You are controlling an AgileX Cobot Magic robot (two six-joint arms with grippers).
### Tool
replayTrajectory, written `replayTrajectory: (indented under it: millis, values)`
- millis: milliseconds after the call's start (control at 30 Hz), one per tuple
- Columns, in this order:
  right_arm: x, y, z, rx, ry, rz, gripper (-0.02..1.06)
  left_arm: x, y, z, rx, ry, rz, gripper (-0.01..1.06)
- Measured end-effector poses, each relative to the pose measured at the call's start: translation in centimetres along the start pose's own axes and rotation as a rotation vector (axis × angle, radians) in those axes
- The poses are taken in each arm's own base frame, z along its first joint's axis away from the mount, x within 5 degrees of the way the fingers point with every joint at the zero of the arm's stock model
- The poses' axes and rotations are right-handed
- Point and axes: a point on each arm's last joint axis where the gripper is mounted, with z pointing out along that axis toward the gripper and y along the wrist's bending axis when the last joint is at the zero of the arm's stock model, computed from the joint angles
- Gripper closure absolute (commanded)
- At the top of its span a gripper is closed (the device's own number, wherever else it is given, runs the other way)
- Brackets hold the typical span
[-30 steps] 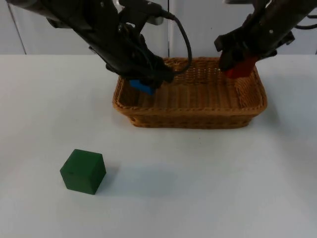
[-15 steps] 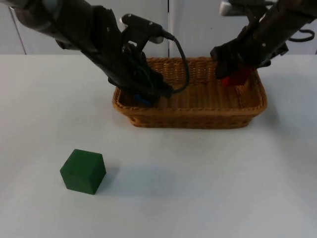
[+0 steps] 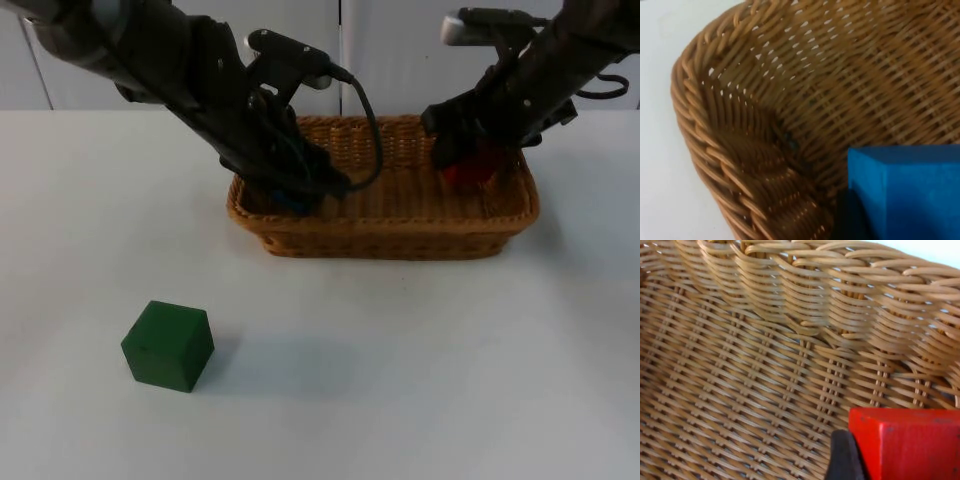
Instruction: Pick up one cube with each hand and place exactly two cubes into the same basket, leaving the remaining cube outside.
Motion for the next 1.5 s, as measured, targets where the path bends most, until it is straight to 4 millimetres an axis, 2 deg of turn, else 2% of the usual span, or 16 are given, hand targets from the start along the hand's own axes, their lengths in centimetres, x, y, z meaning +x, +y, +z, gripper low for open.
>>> replayTrajectory:
  millis: [133, 167, 267, 300, 367, 467, 567, 667, 833, 1100, 1200, 1267, 1367, 1400, 1433, 1500]
  values:
    - [0.0, 0.0, 0.0, 0.0, 0.0, 0.0, 1.05, 0.2, 0.0, 0.2, 0.0, 0.005, 0.001, 0.8]
    - [0.0, 0.0, 0.0, 0.0, 0.0, 0.0, 1.05, 0.3, 0.0, 0.3, 0.001, 0.009, 0.001, 0.8]
    - [0.0, 0.0, 0.0, 0.0, 0.0, 0.0, 0.99, 0.3, 0.0, 0.3, 0.001, 0.009, 0.002, 0.47]
    - [0.0, 0.0, 0.0, 0.0, 0.0, 0.0, 0.99, 0.2, 0.0, 0.3, 0.001, 0.008, 0.004, 0.47]
    - [0.0, 0.0, 0.0, 0.0, 0.0, -0.013, 0.9, 0.2, 0.0, 0.3, 0.001, 0.008, 0.004, 0.31]
    - [0.0, 0.0, 0.0, 0.0, 0.0, -0.019, 0.73, 0.2, 0.0, 0.3, 0.0, 0.006, 0.005, 0.2]
    - [0.0, 0.0, 0.0, 0.0, 0.0, -0.022, 0.64, 0.2, 0.0, 0.3, 0.0, 0.006, 0.005, 0.19]
    - [0.0, 0.0, 0.0, 0.0, 0.0, -0.022, 0.45, 0.2, 0.0, 0.3, 0.0, 0.006, 0.005, 0.19]
    - [-0.1, 0.1, 0.0, -0.007, -0.004, -0.012, 0.26, 0.1, 0.0, 0.1, 0.001, 0.007, 0.006, 0.19]
    - [-1.1, 0.8, -1.8, -0.021, -0.03, -0.015, 0.26, -2.0, 0.2, -2.8, -0.002, -0.039, 0.008, 0.19]
    - [-2.8, 1.4, -5.2, -0.024, -0.092, -0.031, 0.26, -3.5, 0.4, -5.4, -0.006, -0.081, 0.011, 0.19]
    - [-3.4, 1.6, -6.4, -0.023, -0.119, -0.036, 0.26, -3.8, 0.4, -5.8, -0.007, -0.087, 0.011, 0.19]
    - [-4.7, 2.2, -9.7, -0.025, -0.176, -0.051, 0.26, -5.2, 0.5, -8.7, -0.013, -0.137, 0.014, 0.19]
    - [-5.3, 2.5, -11.8, -0.025, -0.211, -0.062, 0.26, -6.0, 0.6, -10.3, -0.017, -0.168, 0.016, 0.19]
    - [-5.3, 2.5, -11.8, -0.025, -0.211, -0.062, 0.26, -6.0, 0.6, -10.3, -0.017, -0.168, 0.016, 0.19]
    - [-6.0, 2.9, -14.6, -0.016, -0.251, -0.086, 0.26, -6.9, 0.7, -12.4, -0.023, -0.207, 0.018, 0.19]
